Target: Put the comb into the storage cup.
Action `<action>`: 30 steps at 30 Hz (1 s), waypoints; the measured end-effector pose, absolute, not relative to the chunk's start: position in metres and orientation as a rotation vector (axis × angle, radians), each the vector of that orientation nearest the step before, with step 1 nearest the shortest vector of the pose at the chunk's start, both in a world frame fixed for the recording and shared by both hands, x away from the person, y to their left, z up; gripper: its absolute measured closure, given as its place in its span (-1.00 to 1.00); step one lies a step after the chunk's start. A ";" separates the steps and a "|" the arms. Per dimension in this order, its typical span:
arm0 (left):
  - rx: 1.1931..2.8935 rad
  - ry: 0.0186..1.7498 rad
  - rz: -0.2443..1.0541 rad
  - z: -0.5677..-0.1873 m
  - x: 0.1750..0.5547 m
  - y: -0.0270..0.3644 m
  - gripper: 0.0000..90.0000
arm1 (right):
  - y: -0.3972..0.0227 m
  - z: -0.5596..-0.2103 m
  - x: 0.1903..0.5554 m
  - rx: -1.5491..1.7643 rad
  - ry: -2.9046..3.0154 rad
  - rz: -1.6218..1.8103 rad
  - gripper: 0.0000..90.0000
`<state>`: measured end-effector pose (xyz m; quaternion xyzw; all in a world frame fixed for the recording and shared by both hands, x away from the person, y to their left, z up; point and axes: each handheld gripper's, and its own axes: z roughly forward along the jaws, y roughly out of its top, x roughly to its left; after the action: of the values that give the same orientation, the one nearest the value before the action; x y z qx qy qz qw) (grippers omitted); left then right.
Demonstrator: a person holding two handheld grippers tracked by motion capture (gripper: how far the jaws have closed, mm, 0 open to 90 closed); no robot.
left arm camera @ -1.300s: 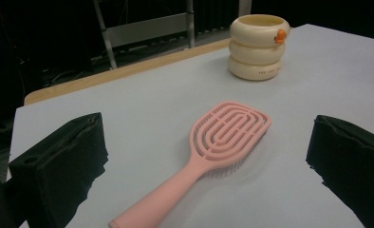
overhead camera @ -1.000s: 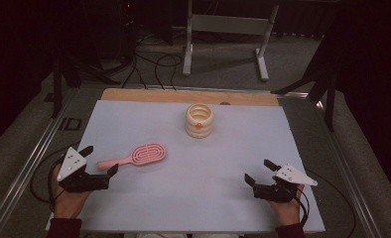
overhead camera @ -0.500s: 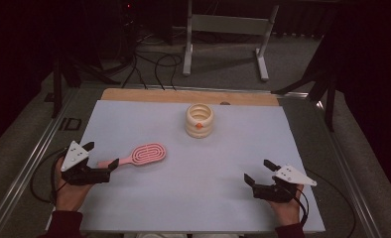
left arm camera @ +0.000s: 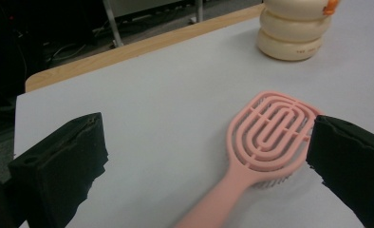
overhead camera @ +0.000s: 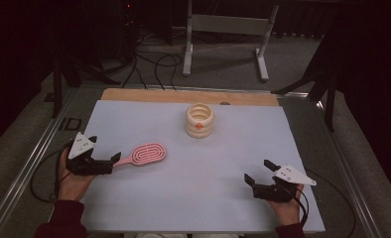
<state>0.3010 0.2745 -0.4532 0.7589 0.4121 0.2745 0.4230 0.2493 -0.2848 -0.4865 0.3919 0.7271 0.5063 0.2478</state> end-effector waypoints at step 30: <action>2.000 1.229 0.560 -0.469 0.331 0.286 1.00 | -0.287 -0.487 0.250 1.082 1.974 1.367 -0.79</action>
<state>0.3313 0.2860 -0.4692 0.7743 0.4758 0.2169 0.3564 0.2498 -0.2869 -0.4870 0.3977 0.7254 0.5024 0.2514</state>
